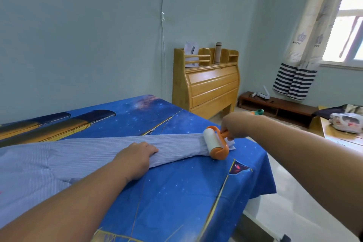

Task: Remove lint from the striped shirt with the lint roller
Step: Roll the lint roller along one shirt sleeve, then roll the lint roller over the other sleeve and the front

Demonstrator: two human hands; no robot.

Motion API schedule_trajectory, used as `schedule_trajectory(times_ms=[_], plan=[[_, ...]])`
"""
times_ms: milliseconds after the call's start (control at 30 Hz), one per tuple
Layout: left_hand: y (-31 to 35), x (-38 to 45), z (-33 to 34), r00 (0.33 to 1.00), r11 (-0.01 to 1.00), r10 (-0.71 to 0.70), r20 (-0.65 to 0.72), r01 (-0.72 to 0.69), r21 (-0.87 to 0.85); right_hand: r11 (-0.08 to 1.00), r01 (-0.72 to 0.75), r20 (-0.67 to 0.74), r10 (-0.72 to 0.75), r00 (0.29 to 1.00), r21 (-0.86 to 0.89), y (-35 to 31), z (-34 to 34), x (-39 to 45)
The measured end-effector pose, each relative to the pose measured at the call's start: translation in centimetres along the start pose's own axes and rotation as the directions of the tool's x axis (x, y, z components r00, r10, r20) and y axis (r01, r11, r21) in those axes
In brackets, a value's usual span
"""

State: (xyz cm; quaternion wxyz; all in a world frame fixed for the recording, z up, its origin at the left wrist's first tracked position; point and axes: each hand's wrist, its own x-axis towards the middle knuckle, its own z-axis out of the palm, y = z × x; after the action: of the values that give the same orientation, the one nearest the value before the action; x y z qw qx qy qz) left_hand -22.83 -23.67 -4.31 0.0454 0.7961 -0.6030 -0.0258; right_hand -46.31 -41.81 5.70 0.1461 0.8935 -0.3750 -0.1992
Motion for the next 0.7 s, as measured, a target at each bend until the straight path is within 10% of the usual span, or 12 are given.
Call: schedule_trajectory(times_ms=[367, 700], plan=[[-3.1, -2.7, -2.5, 0.996, 0.977, 0.033, 0.086, -0.014, -0.214, 0.969, -0.173, -0.103, 0.156, 0.982, -0.175, 2.2, -2.9, -2.4], [-12.2, -10.0, -6.0, 0.938, 0.899, -0.342, -0.059, 0.308, -0.31, 0.928, 0.31, -0.238, -0.26, 0.936, 0.206, -10.5, -7.2, -1.3]])
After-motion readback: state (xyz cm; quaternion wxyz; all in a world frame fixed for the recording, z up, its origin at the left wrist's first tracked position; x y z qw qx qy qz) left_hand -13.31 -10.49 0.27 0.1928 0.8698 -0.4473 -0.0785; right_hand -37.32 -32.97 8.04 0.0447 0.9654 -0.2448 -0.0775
